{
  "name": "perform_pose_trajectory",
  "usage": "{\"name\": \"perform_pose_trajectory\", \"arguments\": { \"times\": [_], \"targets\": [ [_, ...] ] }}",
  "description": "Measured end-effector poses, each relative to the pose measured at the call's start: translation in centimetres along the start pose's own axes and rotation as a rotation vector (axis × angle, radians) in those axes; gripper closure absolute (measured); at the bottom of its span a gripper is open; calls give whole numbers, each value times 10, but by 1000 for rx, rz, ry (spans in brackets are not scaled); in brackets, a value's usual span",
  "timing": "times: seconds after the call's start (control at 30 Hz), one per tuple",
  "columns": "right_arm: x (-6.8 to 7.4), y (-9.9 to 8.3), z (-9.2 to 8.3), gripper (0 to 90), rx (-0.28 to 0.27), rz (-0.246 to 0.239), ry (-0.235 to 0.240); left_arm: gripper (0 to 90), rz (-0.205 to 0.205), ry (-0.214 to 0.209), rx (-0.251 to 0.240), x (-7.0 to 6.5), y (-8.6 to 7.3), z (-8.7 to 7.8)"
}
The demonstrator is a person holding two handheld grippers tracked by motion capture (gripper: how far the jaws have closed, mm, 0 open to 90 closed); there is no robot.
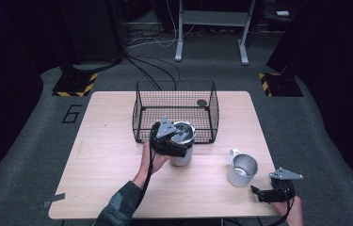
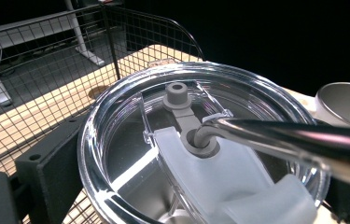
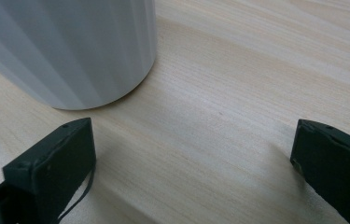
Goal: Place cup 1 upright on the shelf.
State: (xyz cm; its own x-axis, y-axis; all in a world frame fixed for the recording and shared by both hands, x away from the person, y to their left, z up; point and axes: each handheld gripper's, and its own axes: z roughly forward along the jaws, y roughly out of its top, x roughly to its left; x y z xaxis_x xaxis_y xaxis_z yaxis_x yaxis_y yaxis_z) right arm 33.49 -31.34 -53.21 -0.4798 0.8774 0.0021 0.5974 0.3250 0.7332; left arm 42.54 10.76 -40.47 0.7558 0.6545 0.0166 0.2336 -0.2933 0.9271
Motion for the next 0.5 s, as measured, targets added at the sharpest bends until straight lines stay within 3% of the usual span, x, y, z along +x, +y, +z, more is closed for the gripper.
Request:
{"name": "perform_pose_trajectory", "arguments": {
  "times": [0.5],
  "targets": [
    [0, 0, 0, 0, 0, 0, 0, 42, -1, 10, -11, 7, 7, -22]
  ]
}}
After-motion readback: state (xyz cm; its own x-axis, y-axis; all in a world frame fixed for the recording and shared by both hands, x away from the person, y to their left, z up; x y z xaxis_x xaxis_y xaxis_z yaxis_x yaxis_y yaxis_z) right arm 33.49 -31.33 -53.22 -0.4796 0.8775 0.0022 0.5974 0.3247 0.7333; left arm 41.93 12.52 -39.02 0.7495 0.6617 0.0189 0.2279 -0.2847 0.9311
